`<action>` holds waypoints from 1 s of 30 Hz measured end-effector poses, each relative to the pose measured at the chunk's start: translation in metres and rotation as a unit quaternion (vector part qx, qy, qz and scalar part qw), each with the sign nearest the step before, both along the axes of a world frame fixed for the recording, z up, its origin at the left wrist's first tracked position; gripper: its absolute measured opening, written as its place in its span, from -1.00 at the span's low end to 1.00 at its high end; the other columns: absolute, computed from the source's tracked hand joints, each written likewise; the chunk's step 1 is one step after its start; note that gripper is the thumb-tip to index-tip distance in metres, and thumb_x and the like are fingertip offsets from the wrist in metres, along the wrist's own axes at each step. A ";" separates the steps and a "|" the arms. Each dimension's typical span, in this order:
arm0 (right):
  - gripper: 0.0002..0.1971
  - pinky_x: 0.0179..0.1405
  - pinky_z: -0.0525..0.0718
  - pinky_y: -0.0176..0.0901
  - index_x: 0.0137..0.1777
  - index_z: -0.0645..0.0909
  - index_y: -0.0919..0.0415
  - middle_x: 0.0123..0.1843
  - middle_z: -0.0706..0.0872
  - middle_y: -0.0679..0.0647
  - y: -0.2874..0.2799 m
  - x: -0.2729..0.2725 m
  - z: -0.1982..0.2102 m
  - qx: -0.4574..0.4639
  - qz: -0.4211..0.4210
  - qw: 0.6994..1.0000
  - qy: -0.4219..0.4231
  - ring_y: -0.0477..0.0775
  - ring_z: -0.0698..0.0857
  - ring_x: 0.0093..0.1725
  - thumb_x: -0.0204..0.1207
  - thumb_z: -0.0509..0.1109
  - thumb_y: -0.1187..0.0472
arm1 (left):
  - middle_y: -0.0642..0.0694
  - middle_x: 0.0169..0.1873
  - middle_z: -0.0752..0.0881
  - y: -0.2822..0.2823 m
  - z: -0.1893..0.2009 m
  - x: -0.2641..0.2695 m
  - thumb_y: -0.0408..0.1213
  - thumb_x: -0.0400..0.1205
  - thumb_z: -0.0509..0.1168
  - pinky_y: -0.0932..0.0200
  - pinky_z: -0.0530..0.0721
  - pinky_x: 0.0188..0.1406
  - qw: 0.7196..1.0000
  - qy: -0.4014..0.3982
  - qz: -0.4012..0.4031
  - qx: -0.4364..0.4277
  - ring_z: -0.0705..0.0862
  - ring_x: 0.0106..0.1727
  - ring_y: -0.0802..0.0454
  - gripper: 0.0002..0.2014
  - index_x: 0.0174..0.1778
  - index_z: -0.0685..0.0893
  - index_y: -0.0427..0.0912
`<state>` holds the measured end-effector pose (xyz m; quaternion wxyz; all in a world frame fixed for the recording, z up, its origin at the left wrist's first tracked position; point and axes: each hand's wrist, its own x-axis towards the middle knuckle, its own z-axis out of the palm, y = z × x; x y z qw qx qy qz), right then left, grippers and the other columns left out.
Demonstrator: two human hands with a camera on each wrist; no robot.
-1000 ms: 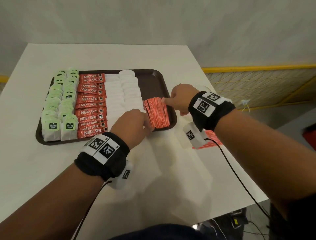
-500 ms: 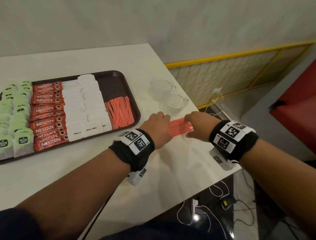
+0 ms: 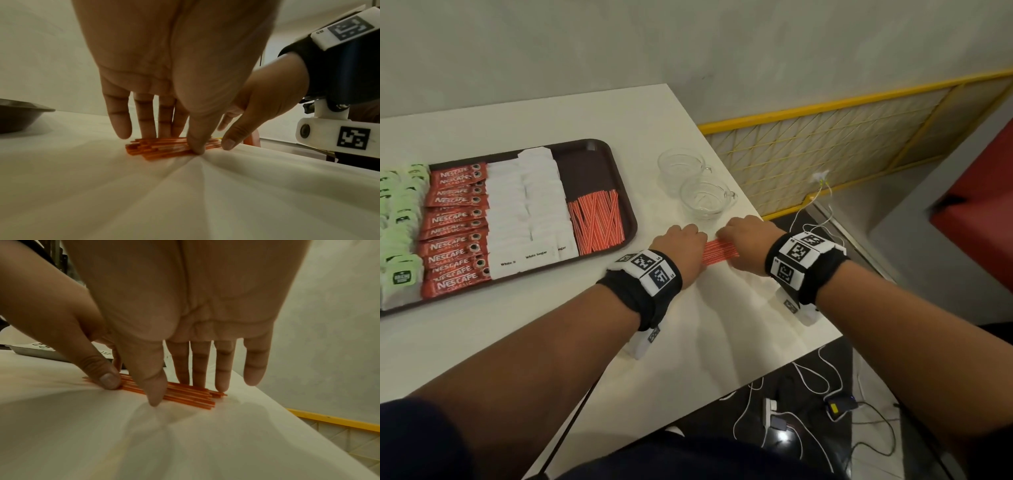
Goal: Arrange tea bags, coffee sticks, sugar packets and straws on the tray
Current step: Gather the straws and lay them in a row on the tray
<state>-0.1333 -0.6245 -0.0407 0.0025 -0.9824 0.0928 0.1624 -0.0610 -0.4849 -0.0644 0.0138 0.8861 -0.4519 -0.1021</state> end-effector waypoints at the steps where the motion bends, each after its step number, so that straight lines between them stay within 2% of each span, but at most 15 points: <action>1: -0.66 -0.02 0.60 -0.02 0.29 0.56 0.03 0.15 0.58 0.04 -0.001 0.001 -0.001 -0.006 0.007 1.000 0.000 0.14 0.57 0.13 0.50 0.33 0.11 | -0.11 0.09 0.57 0.000 0.000 0.000 -0.11 0.67 0.28 -0.04 0.62 -0.03 1.000 -0.005 0.000 -0.001 0.57 0.10 -0.13 -0.74 0.21 0.57 -0.15; 6: -0.63 0.04 0.65 0.02 0.20 0.54 0.09 0.06 0.64 0.06 0.002 0.005 -0.004 0.003 0.002 1.000 0.011 0.15 0.64 0.05 0.43 0.45 0.03 | -0.14 0.06 0.58 -0.001 -0.003 -0.003 -0.20 0.71 0.22 0.00 0.50 -0.13 1.000 -0.027 0.001 0.004 0.57 0.09 -0.15 -0.82 0.18 0.55 -0.16; 10: -0.70 -0.16 0.59 -0.08 0.03 0.49 0.14 -0.11 0.60 0.05 0.006 0.006 -0.009 0.020 0.001 1.000 0.018 0.14 0.64 -0.11 0.42 0.45 0.04 | -0.16 0.12 0.54 -0.002 -0.007 -0.006 -0.28 0.74 0.14 0.02 0.42 -0.14 0.999 -0.045 -0.009 0.013 0.53 0.16 -0.15 -0.82 0.21 0.53 -0.19; 13: -0.75 -0.20 0.53 -0.11 -0.09 0.44 0.13 -0.16 0.53 0.06 0.009 0.007 -0.010 0.020 0.007 0.999 0.025 0.12 0.56 -0.20 0.43 0.44 0.05 | -0.18 0.12 0.55 -0.001 -0.006 -0.005 -0.28 0.74 0.13 0.03 0.44 -0.15 0.999 -0.030 -0.017 0.004 0.57 0.10 -0.16 -0.83 0.19 0.54 -0.22; 16: -0.76 -0.18 0.51 -0.13 -0.02 0.53 0.18 -0.15 0.49 0.09 0.009 0.008 -0.012 0.028 0.014 0.999 0.020 0.11 0.55 -0.19 0.45 0.43 0.07 | -0.18 0.10 0.58 -0.001 -0.005 -0.008 -0.25 0.75 0.11 0.02 0.45 -0.15 0.999 -0.024 -0.023 -0.001 0.61 0.04 -0.17 -0.82 0.21 0.51 -0.20; 19: -0.77 -0.17 0.47 -0.14 0.04 0.53 0.21 -0.16 0.50 0.07 0.011 0.008 -0.016 0.042 0.019 0.999 0.012 0.12 0.56 -0.15 0.48 0.40 0.11 | -0.18 0.12 0.58 0.002 -0.006 -0.013 -0.28 0.75 0.04 0.01 0.42 -0.11 0.999 -0.040 -0.021 0.009 0.56 0.13 -0.18 -0.78 0.25 0.49 -0.21; 23: -0.80 -0.08 0.63 -0.04 0.01 0.44 0.15 -0.16 0.52 0.06 0.015 0.007 -0.020 0.043 0.004 0.999 0.001 0.14 0.58 -0.16 0.50 0.35 0.10 | -0.20 0.20 0.53 0.004 -0.006 -0.015 -0.32 0.75 0.00 0.02 0.37 -0.12 0.998 -0.063 -0.024 0.019 0.50 0.22 -0.18 -0.73 0.29 0.48 -0.24; 26: -0.80 -0.06 0.63 -0.02 0.07 0.47 0.18 -0.15 0.52 0.05 0.018 0.006 -0.023 0.029 -0.001 1.000 -0.002 0.13 0.54 -0.18 0.54 0.31 0.09 | -0.20 0.22 0.54 0.004 -0.004 -0.013 -0.31 0.75 -0.01 0.02 0.38 -0.11 0.998 -0.061 -0.026 0.020 0.51 0.23 -0.18 -0.73 0.29 0.49 -0.25; 30: -0.82 -0.01 0.65 0.02 0.00 0.48 0.18 -0.13 0.53 0.09 0.019 0.006 -0.025 0.028 0.001 1.000 -0.005 0.13 0.50 -0.18 0.55 0.29 0.08 | -0.20 0.19 0.59 0.005 -0.005 -0.012 -0.28 0.74 0.02 0.03 0.38 -0.10 0.998 -0.050 -0.036 0.013 0.54 0.20 -0.17 -0.76 0.26 0.48 -0.24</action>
